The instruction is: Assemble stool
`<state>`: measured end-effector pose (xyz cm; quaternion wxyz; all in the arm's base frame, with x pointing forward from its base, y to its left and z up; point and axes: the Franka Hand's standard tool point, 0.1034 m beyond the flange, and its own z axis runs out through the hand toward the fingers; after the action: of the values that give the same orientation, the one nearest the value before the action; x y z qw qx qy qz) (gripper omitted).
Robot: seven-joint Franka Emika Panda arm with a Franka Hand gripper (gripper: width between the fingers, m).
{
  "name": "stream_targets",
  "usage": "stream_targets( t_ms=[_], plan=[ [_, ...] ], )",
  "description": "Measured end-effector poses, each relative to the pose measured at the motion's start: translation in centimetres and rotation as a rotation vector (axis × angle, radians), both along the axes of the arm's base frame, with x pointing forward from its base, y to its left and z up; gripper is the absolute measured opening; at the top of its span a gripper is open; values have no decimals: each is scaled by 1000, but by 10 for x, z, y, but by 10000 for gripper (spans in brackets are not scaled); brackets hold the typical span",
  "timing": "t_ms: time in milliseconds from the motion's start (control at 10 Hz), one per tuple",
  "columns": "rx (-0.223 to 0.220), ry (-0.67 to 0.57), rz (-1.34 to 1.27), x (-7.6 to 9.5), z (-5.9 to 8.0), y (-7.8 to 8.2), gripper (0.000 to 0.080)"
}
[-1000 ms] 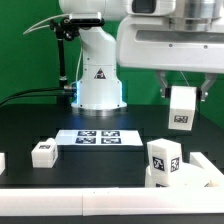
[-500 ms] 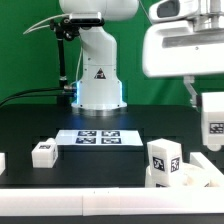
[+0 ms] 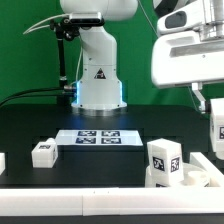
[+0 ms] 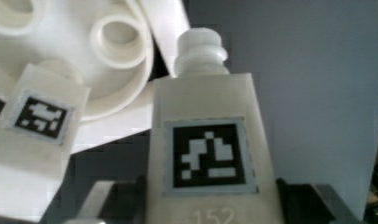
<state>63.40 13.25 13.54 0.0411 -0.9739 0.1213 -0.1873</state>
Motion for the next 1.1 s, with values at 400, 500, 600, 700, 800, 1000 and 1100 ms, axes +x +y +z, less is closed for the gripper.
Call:
stream_targets(
  t_ms=[400,500,600,700,800,1000,1100],
  plan=[
    [8,3,-14,0,-1,-4,338],
    [9,3,-14,0,-1,-4,338],
    [9,3,-16,0,-1,-4,338],
    [9,3,-15,0,-1,-4,338],
    [1,-19,6,1,2,-6,338],
    [7,-79,10,-2,3,-4,338],
    [7,-84,10,-1,3,-4,338]
  ],
)
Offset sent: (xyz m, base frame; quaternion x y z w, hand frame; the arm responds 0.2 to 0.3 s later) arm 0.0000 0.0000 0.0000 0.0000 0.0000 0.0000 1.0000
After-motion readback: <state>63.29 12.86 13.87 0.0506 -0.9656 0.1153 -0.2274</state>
